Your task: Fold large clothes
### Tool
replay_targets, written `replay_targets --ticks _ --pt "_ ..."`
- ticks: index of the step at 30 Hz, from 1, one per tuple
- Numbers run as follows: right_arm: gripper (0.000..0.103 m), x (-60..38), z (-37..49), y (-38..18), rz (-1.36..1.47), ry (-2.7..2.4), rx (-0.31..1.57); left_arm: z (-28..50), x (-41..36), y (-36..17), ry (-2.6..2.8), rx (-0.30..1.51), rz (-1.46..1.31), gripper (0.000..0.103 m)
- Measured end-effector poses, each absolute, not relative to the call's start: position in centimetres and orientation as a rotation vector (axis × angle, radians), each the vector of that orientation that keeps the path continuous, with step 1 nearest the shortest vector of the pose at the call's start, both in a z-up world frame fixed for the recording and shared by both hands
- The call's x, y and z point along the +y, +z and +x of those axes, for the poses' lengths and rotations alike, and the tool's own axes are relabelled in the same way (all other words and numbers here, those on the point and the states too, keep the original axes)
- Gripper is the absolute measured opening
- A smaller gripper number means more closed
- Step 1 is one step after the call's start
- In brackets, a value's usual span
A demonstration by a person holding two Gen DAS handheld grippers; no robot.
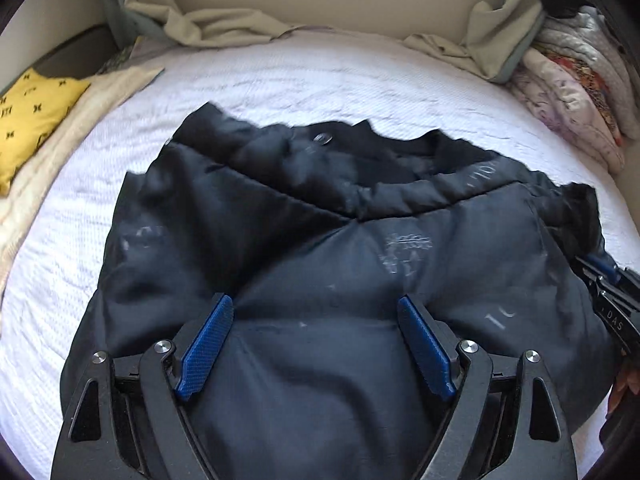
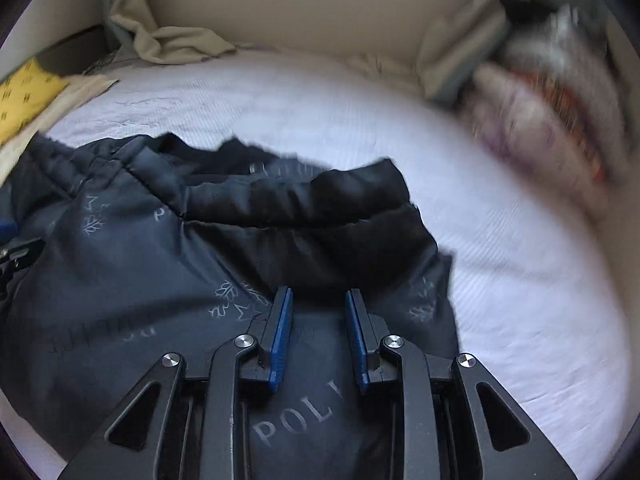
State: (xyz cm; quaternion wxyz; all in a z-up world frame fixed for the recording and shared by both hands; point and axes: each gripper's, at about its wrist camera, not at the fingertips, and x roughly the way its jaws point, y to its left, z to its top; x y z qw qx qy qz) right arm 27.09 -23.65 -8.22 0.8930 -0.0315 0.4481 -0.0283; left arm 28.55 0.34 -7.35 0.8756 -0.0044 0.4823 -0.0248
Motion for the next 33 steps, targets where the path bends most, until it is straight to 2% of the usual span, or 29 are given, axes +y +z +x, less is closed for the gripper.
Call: replay_targets --ticks 7,12,16,18,19,20,22,27,33 --pt "0.022 -24.0 27.5 -10.0 -0.029 -0.040 0.963 28.9 1.1 -9.0 -0.071 1.030 -0.042 0.088" --pt "0.022 -23.2 27.6 -11.2 -0.070 -0.041 0.911 29.3 1.5 -9.7 -0.062 1.032 -0.064 0.088" --pt "0.023 -23.4 27.5 -11.0 -0.035 -0.023 0.888 29.1 1.6 -7.8 -0.056 1.023 -0.077 0.088" --pt "0.025 -25.0 27.6 -9.8 0.084 0.036 0.929 28.6 1.8 -6.2 -0.047 1.003 -0.068 0.087" --pt "0.030 -25.5 27.5 -9.2 0.125 0.053 0.945 28.2 2.0 -5.4 -0.038 0.983 -0.067 0.087" --pt "0.043 -26.2 27.1 -8.2 0.191 0.078 0.957 27.8 2.2 -4.7 -0.029 0.966 -0.068 0.087" --pt "0.057 -27.0 25.8 -5.9 0.254 0.093 0.913 27.1 3.0 -3.7 -0.023 0.945 -0.088 0.087" --pt "0.057 -24.9 21.2 -1.2 0.084 0.085 0.760 25.8 3.9 -3.4 0.007 0.950 -0.074 0.087" --pt "0.056 -20.6 19.2 -2.9 -0.037 0.139 0.781 24.6 4.5 -5.5 0.161 0.976 0.078 0.087"
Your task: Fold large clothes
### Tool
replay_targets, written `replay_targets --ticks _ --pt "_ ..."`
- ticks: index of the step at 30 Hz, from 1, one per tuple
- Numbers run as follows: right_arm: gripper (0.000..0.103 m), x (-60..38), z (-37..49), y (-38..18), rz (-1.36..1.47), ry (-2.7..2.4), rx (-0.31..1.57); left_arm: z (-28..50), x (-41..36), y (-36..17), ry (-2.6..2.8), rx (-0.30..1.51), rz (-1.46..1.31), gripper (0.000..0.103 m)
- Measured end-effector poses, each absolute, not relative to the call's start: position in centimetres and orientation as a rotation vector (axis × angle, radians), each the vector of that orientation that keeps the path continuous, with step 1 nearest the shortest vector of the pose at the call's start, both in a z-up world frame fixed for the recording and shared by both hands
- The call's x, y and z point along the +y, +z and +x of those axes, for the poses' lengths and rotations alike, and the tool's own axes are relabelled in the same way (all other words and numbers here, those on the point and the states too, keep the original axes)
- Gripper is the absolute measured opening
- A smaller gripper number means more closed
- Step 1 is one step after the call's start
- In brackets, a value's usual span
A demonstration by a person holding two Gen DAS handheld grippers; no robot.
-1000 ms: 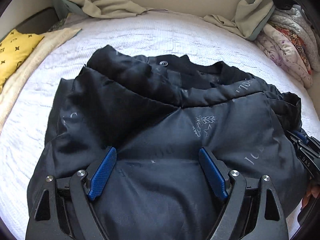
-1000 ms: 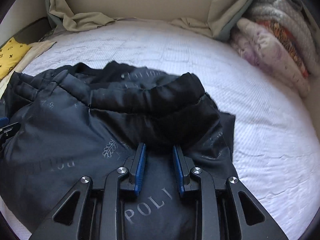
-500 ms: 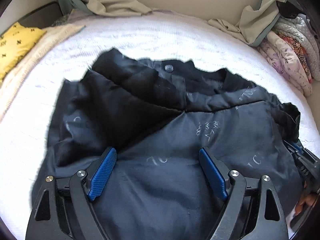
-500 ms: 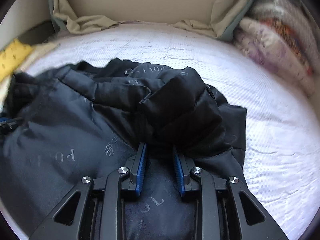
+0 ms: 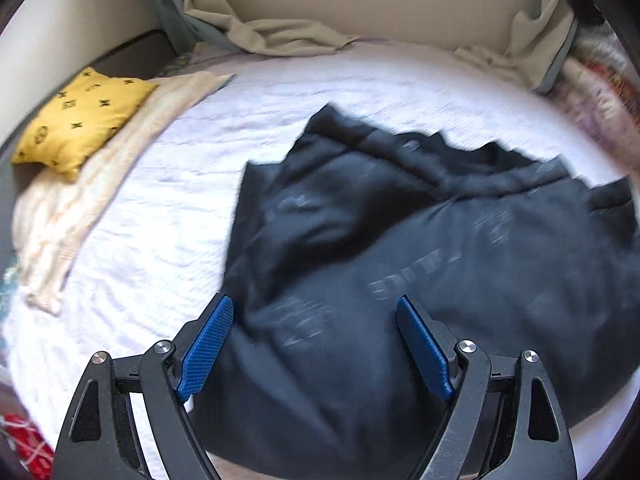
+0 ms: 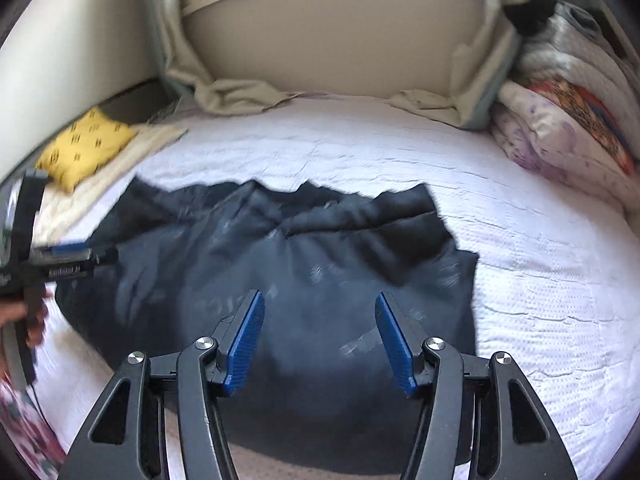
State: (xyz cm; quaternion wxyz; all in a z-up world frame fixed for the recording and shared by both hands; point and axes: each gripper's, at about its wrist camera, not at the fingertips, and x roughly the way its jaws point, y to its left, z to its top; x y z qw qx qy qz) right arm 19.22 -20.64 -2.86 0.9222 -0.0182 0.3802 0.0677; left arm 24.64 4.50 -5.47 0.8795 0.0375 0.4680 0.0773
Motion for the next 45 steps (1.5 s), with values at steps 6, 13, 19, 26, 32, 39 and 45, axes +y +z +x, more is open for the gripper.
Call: replay_targets --ticks 6,13,19,26,32,39,45 --pt "0.056 -20.3 19.4 -7.5 -0.061 0.083 0.830 25.2 8.3 -8.6 0.133 1.078 -0.136 0.094" --pt "0.056 -20.3 19.5 -10.1 -0.064 0.083 0.826 24.9 8.4 -10.3 0.143 1.088 -0.155 0.099" --pt "0.056 -20.4 20.3 -11.0 -0.045 0.102 0.844 24.6 7.5 -10.2 0.161 1.078 -0.124 0.099" --pt "0.056 -21.1 21.0 -9.3 0.028 0.103 0.903 24.8 7.3 -10.2 0.157 1.078 -0.125 0.099" --pt "0.056 -22.3 20.6 -6.0 0.119 0.132 0.887 24.9 7.3 -10.1 0.165 1.083 -0.140 0.100" --pt "0.057 -23.7 20.4 -2.6 0.173 0.110 0.799 24.5 7.7 -9.9 0.166 1.088 -0.153 0.100" --pt "0.057 -23.1 20.9 -2.3 0.184 0.139 0.804 24.3 8.5 -8.6 0.161 1.100 -0.183 0.100"
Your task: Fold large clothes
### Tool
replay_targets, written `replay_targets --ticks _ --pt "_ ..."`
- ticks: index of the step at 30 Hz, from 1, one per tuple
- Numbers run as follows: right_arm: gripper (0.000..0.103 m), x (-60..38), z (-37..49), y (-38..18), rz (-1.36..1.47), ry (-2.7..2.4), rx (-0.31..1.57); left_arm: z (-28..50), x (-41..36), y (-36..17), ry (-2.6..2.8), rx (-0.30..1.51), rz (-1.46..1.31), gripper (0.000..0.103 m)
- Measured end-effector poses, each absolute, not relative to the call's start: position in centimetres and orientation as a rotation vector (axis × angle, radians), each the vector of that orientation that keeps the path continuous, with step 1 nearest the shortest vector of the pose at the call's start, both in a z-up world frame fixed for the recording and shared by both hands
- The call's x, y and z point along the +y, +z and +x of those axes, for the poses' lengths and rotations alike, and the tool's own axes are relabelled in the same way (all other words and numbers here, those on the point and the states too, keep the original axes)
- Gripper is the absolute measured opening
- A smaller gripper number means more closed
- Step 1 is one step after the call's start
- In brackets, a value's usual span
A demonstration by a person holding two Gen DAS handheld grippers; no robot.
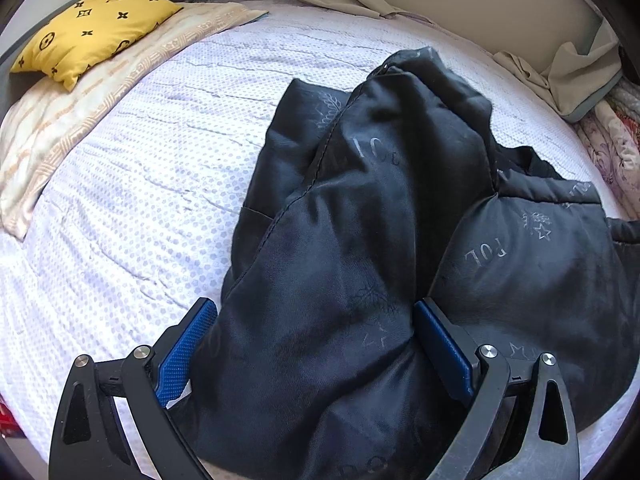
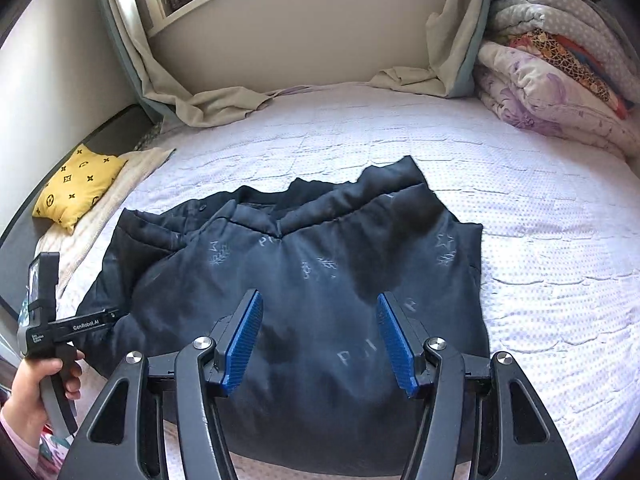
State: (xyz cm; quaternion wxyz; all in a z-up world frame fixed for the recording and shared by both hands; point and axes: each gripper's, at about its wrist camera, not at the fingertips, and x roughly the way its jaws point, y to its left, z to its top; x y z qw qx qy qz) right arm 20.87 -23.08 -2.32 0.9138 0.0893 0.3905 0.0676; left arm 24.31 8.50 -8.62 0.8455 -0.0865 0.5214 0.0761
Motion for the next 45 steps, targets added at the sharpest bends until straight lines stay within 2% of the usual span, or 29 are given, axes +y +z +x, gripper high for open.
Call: replay_targets --ticks 4,12,24,31,39,42,45 --pt "0.057 -22.1 20.6 -1.9 0.160 0.168 0.793 23.7 9.9 -7.5 0.120 1.096 -0.264 0.100" --pt "0.057 -21.2 20.4 -0.8 0.148 0.217 0.773 20.3 14.7 -7.0 -0.012 1.017 -0.642 0.100" --pt "0.057 -21.8 19.9 -0.2 0.161 0.222 0.758 16.4 15.4 -9.1 0.005 0.981 -0.764 0.100" --pt "0.057 -22.5 19.9 -0.4 0.166 0.212 0.762 14.6 17.1 -8.2 0.047 0.892 -0.864 0.100" --pt "0.057 -20.9 20.0 -0.4 0.146 0.263 0.760 15.8 14.6 -12.3 -0.061 0.987 -0.995 0.099" --pt "0.050 -19.5 20.3 -0.7 0.135 0.291 0.772 17.0 13.8 -12.7 -0.046 0.956 -0.990 0.099" --pt "0.040 -17.7 20.8 -1.3 0.104 0.320 0.785 17.5 13.5 -13.5 -0.018 0.940 -0.998 0.097"
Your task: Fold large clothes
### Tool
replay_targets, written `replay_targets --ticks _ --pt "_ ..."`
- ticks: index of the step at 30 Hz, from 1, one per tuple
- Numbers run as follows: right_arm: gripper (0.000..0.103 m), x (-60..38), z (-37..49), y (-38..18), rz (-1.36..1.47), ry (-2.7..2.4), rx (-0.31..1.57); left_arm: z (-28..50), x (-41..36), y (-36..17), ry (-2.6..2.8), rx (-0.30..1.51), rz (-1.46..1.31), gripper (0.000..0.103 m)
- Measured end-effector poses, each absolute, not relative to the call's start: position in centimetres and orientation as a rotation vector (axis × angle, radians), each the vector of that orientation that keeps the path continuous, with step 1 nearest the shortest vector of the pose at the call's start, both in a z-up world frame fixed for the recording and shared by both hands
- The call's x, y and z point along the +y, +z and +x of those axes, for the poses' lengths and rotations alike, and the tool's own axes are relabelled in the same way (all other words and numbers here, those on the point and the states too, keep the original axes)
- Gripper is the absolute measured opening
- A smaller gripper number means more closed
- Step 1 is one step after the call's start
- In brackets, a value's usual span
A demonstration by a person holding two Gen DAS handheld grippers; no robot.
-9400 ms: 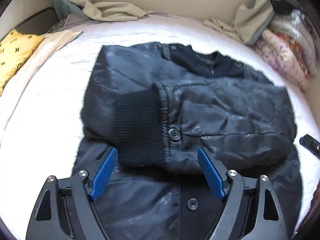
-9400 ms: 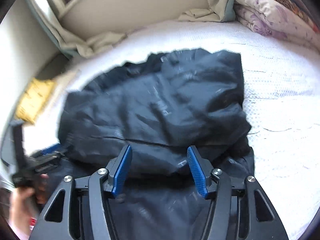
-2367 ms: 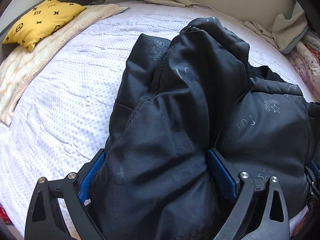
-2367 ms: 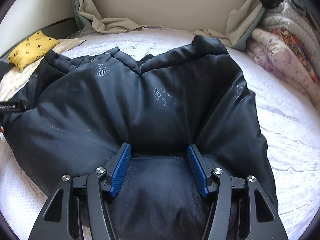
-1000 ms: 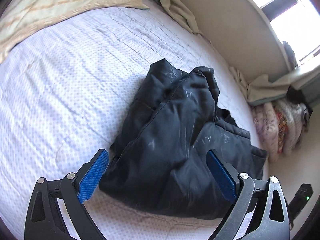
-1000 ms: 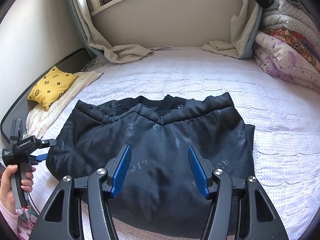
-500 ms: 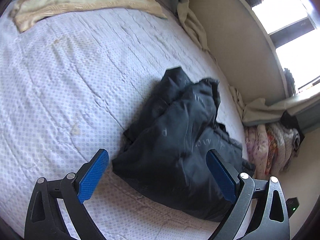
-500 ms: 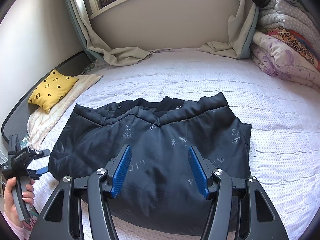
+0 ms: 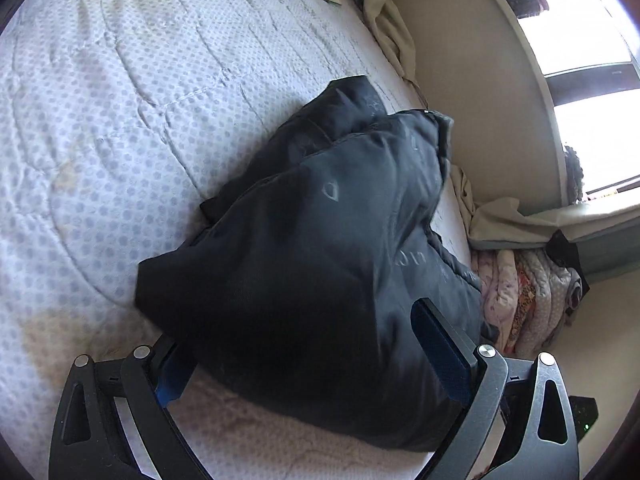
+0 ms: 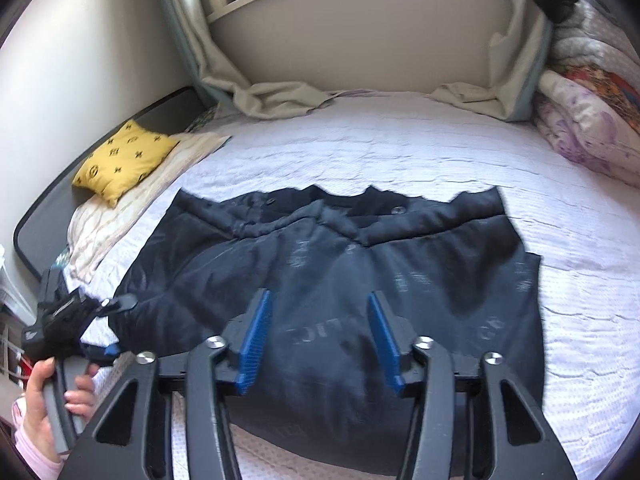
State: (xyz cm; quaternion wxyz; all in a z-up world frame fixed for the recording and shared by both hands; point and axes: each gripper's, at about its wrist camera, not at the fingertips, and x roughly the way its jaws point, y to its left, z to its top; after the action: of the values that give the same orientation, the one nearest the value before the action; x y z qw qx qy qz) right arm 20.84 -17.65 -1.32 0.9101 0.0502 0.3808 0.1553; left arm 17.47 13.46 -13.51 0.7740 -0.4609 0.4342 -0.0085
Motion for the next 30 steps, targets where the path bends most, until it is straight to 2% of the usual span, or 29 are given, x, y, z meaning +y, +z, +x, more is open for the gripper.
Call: replay_targets --ticks 2,8,11,16,19,24,30 --pt "0.031 -16.5 21.2 -1.9 0.087 0.334 0.798 17.6 13.3 -14.0 0.003 0.915 -1.004 0.092" --pt "0.022 -13.0 22.6 -4.2 0.019 0.353 0.850 18.1 12.7 -14.4 0.034 0.851 -1.032 0.078" --pt "0.022 -12.0 23.0 -5.4 -0.051 0.283 0.866 18.5 12.5 -14.7 0.024 0.837 -1.056 0.072" --pt "0.022 -11.3 23.8 -7.6 -0.088 0.271 0.903 18.6 12.1 -14.2 0.008 0.801 -1.024 0.049" --pt "0.022 -11.1 24.2 -8.9 -0.097 0.274 0.916 18.8 11.5 -12.7 -0.006 0.771 -0.954 0.040" --pt "0.022 -11.2 24.8 -10.3 -0.086 0.269 0.925 18.8 9.7 -9.7 -0.041 0.719 -0.814 0.034" --pt "0.020 -11.8 25.2 -11.3 -0.047 0.257 0.922 18.8 4.8 -4.3 -0.101 0.641 -0.555 0.031"
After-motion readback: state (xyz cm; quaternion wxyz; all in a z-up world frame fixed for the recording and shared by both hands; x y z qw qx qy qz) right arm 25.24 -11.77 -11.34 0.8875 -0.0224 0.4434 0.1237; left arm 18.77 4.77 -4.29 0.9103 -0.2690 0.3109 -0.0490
